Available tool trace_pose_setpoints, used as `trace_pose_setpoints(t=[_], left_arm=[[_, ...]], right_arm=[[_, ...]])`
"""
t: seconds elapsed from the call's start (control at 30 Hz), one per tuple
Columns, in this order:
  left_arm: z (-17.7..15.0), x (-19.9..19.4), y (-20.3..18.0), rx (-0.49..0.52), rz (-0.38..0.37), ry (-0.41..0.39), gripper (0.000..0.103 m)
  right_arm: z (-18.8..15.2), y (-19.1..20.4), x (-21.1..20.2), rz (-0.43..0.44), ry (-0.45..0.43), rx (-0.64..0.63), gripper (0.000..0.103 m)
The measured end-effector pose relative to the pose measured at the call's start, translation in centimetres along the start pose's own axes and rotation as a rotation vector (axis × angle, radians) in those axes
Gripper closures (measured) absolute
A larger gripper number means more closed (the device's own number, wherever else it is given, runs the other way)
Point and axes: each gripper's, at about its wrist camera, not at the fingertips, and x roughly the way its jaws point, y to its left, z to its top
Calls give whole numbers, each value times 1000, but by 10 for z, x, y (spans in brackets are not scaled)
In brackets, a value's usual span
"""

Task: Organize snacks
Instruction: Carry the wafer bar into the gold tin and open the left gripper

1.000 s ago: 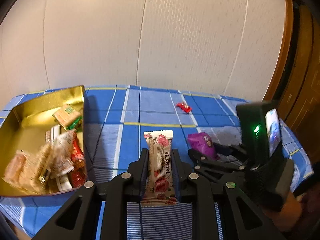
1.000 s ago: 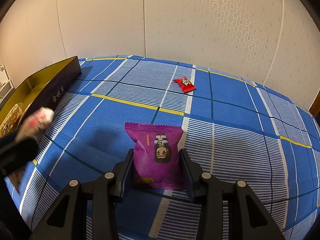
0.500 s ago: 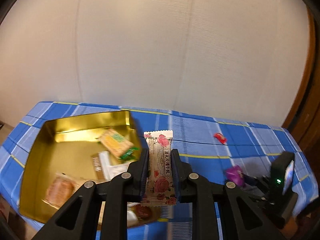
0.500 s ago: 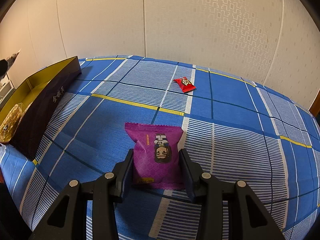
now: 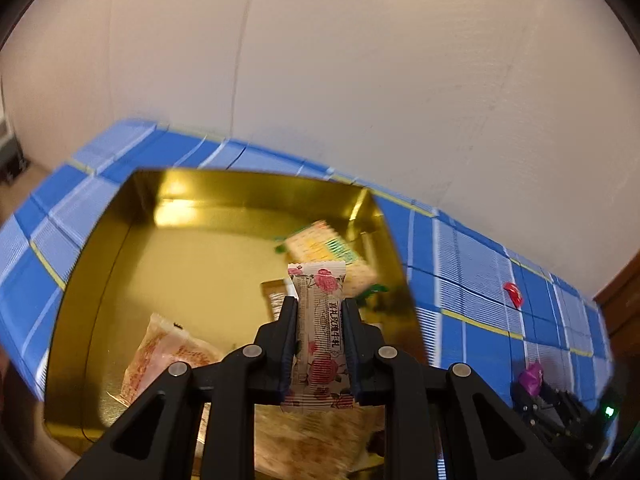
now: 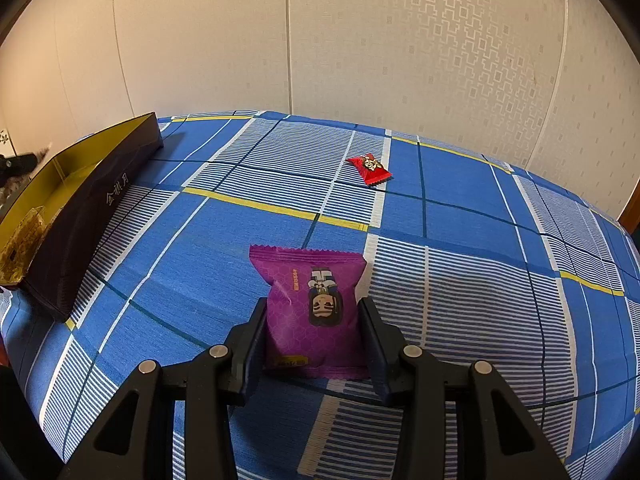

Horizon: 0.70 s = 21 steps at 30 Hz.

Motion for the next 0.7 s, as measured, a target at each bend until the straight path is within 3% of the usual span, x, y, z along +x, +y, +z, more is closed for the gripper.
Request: trace_pose_setpoints(t=[0.23,0.6,0.7], left_arm=[[16,28,34,-105,24,81,81],[16,54,45,-121,83,141,80],[15,58,46,-122,92,152,74]], right_arm=[[0,0,0,0,0,0,59],[0,0,0,0,0,1,59],[0,0,0,0,0,0,59]])
